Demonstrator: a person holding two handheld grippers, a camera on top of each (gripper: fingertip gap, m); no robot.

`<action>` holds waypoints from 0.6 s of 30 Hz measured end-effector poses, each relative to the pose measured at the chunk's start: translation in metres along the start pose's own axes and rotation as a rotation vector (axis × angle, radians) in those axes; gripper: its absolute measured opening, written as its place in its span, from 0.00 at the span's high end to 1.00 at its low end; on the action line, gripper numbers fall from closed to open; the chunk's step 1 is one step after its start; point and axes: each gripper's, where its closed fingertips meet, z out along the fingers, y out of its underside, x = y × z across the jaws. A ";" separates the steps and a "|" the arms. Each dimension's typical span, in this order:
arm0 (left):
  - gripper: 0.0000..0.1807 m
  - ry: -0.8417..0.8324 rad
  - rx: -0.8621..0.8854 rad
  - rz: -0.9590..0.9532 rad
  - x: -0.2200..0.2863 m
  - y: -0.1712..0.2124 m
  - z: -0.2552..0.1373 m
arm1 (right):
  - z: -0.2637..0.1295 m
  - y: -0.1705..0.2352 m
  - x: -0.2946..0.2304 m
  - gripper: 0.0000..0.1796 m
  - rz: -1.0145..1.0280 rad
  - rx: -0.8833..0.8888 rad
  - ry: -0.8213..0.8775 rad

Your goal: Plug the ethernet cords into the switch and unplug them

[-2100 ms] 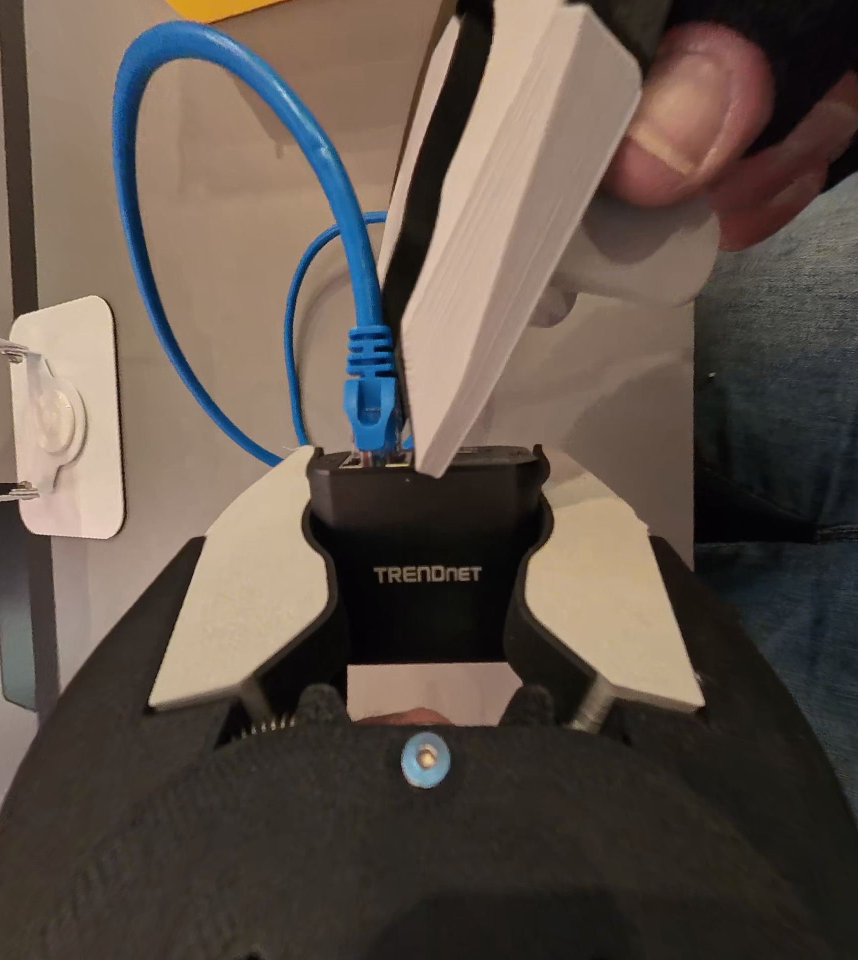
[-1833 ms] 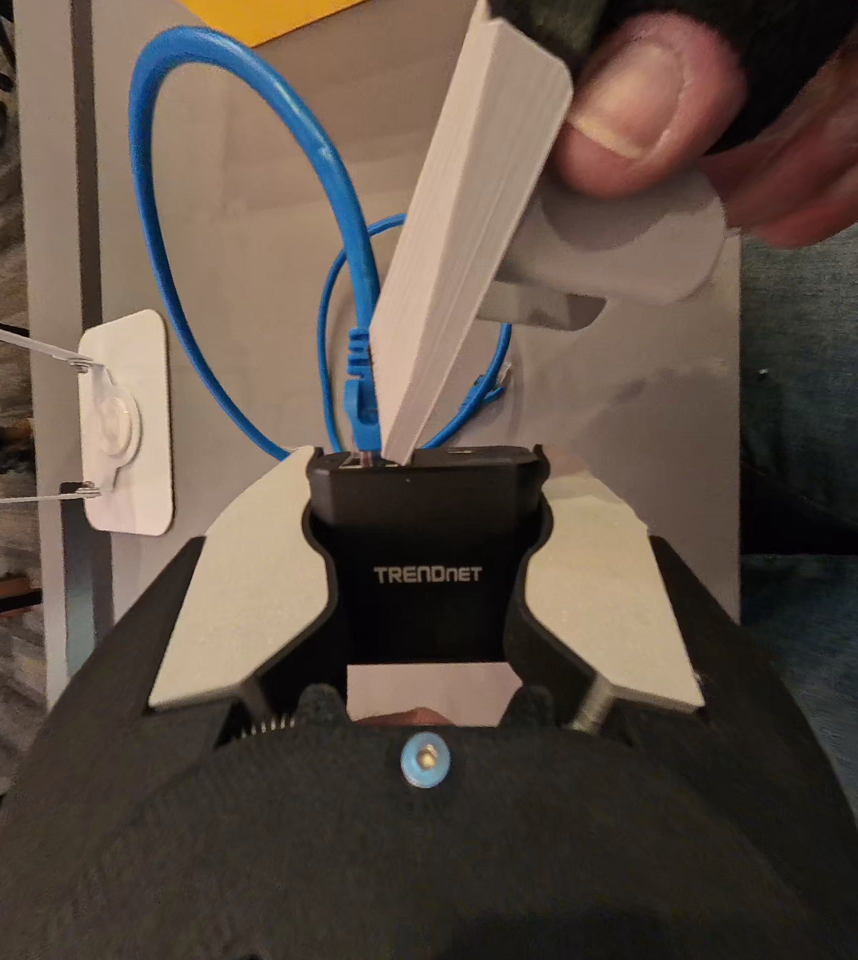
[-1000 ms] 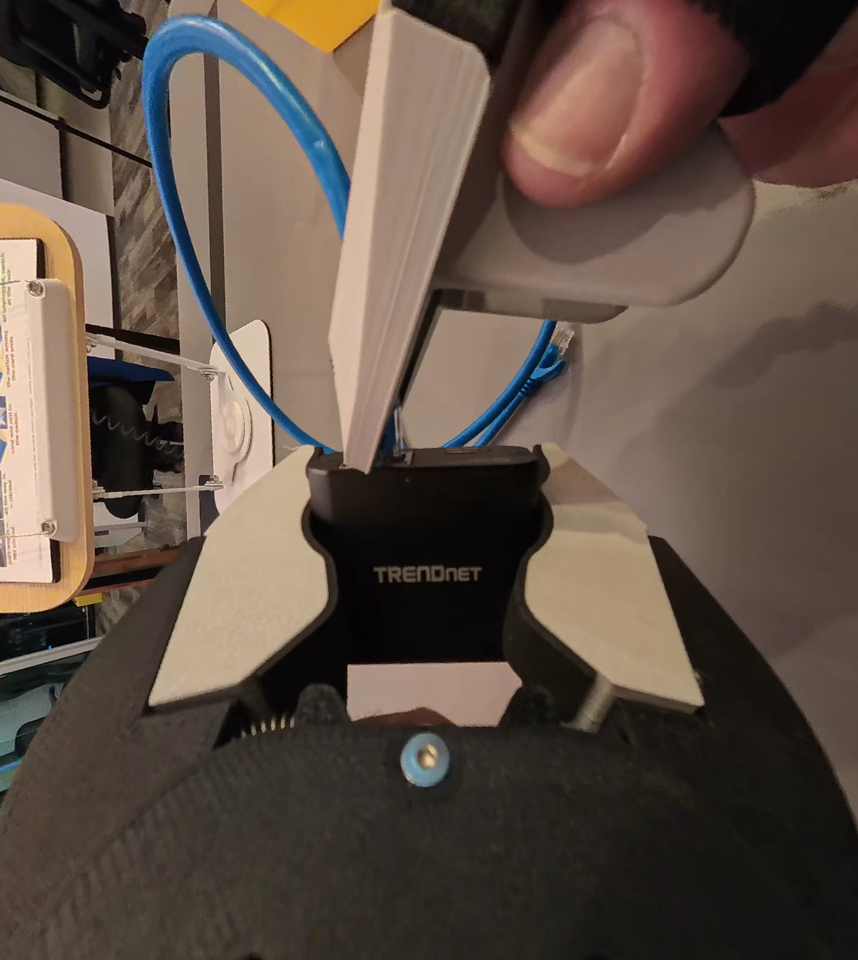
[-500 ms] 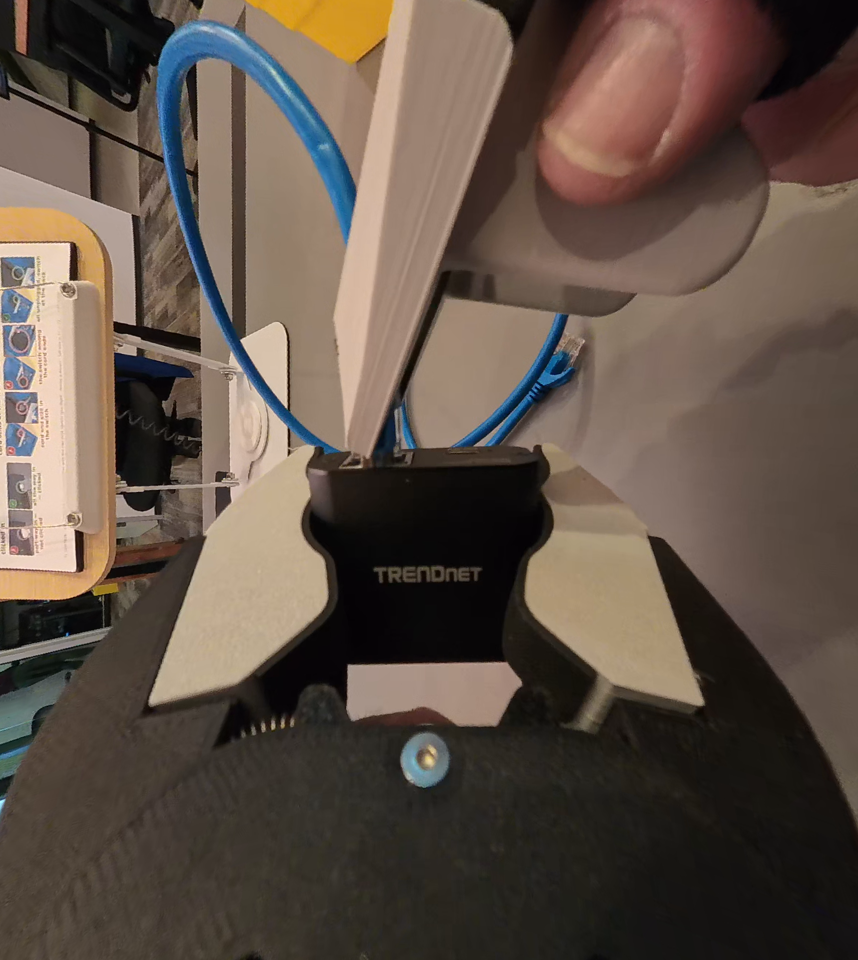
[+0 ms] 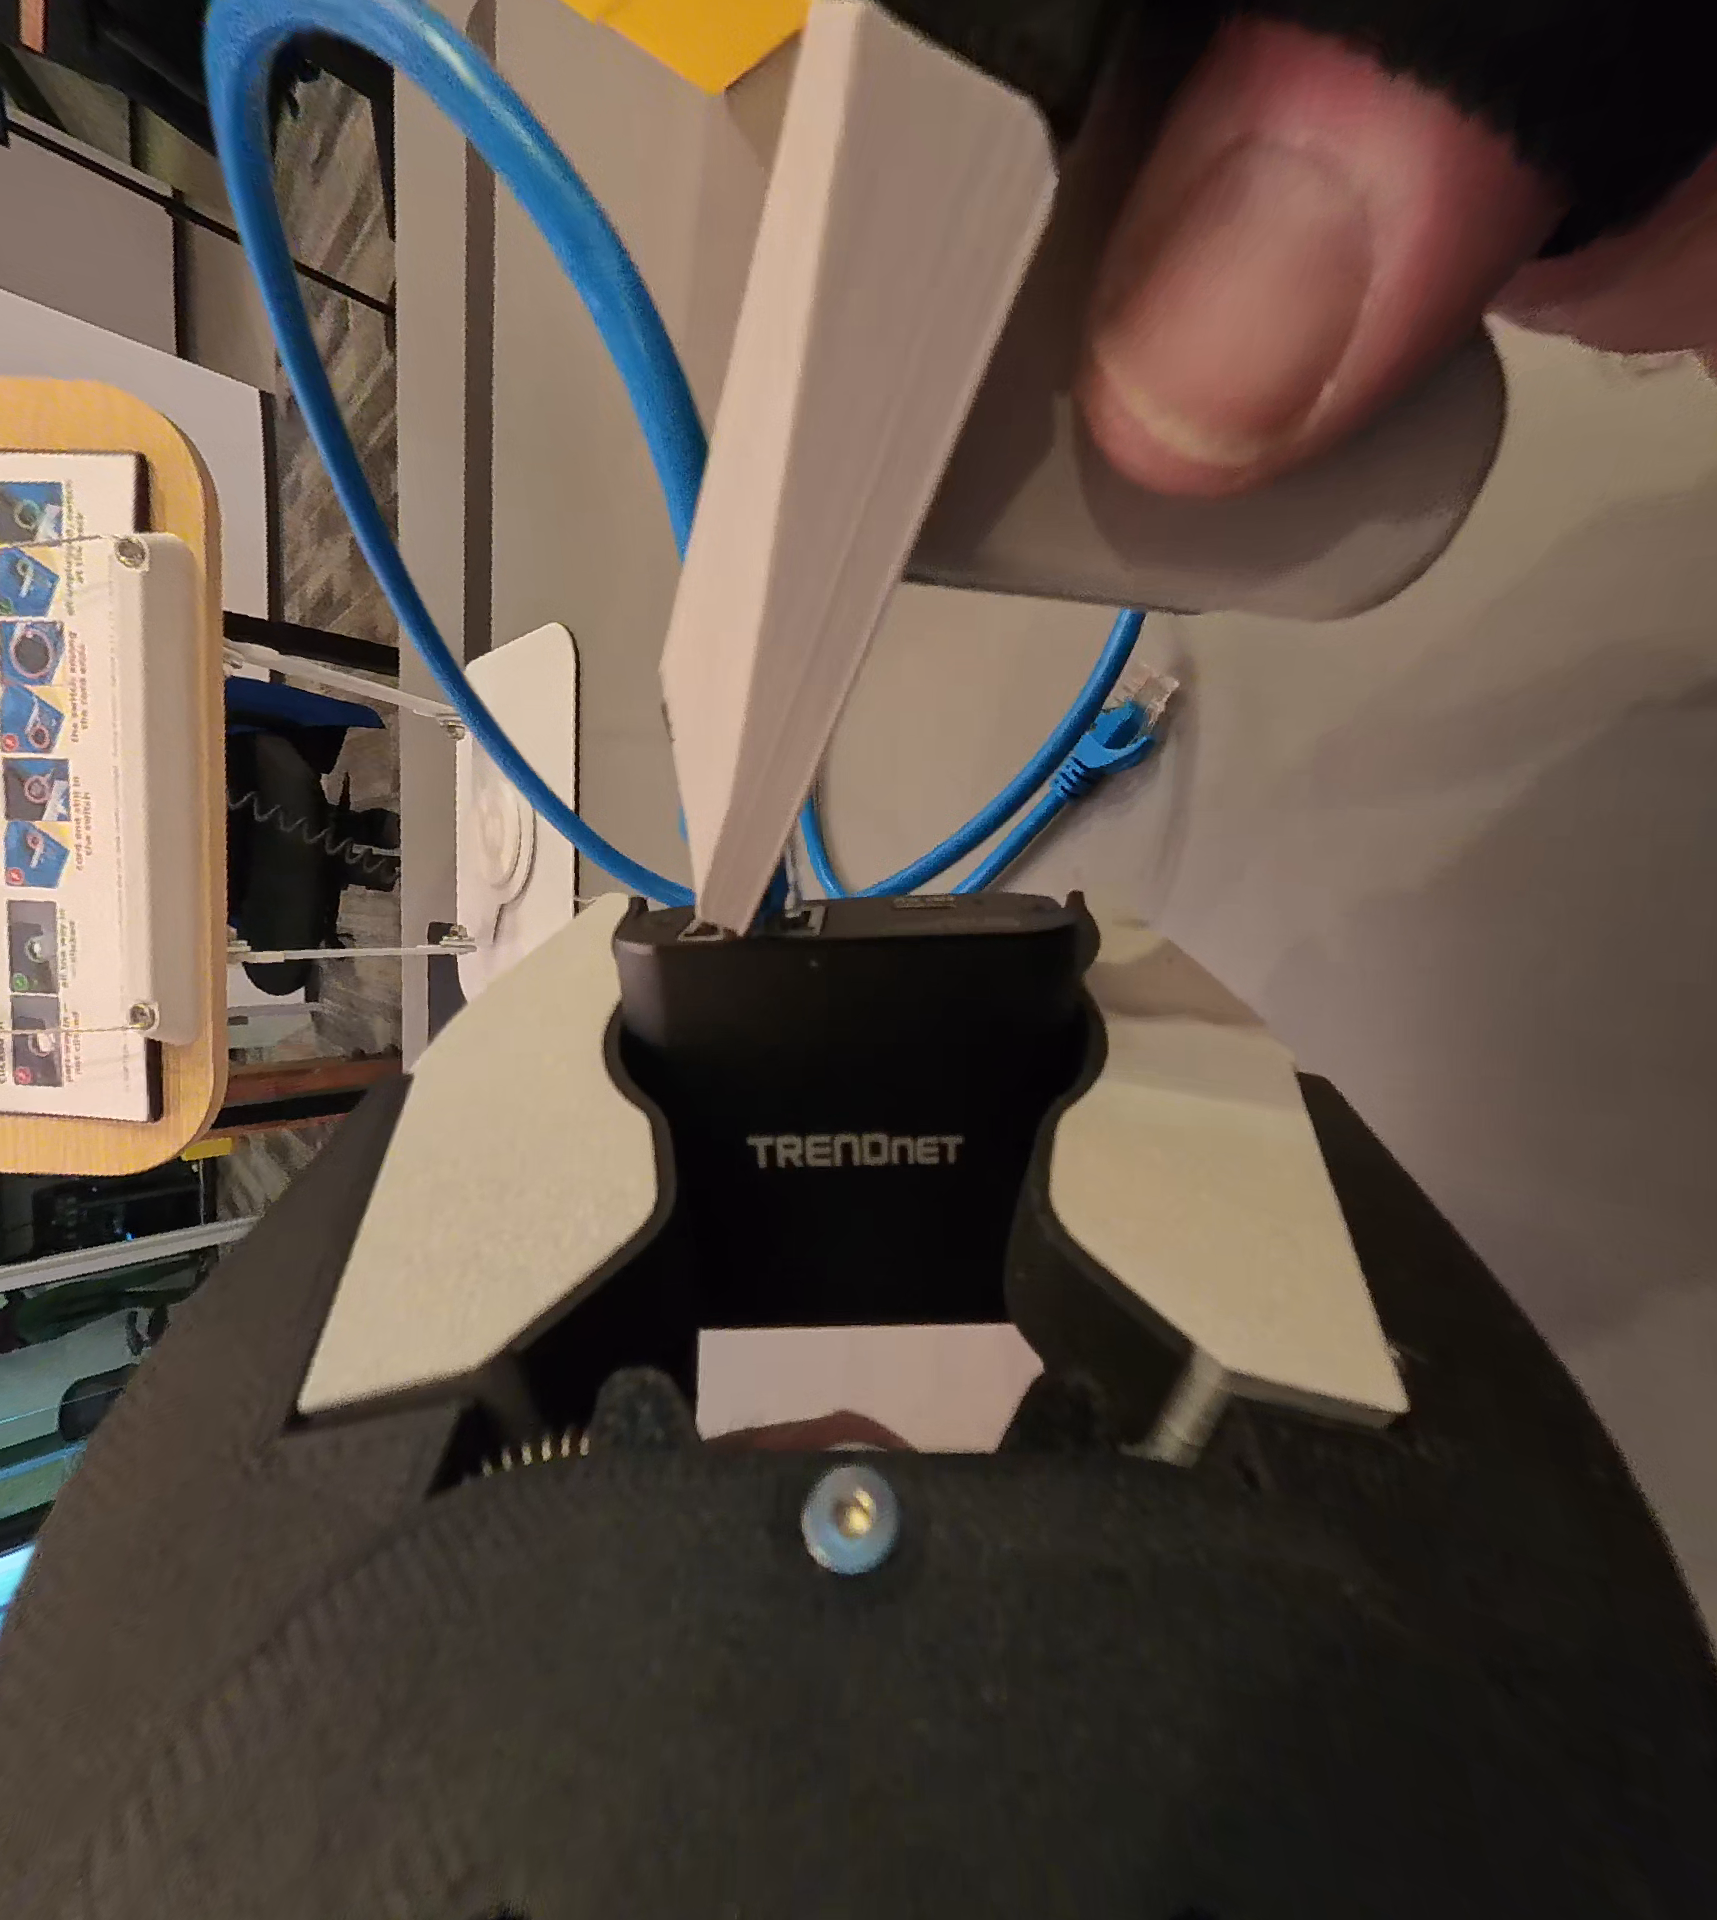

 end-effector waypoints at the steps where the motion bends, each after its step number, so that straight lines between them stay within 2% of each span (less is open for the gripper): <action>1: 0.59 0.006 -0.007 0.003 0.000 0.001 0.001 | 0.000 0.000 0.001 0.93 0.001 -0.003 0.005; 5: 0.59 0.004 -0.003 -0.001 0.002 0.002 0.002 | 0.000 0.002 0.003 0.93 0.002 -0.015 -0.001; 11: 0.59 -0.017 0.008 0.004 0.000 -0.002 -0.001 | 0.000 0.001 0.002 0.88 -0.008 -0.006 -0.001; 18: 0.59 -0.015 0.020 -0.003 0.000 -0.005 -0.002 | -0.001 -0.001 -0.004 0.93 -0.008 -0.013 -0.030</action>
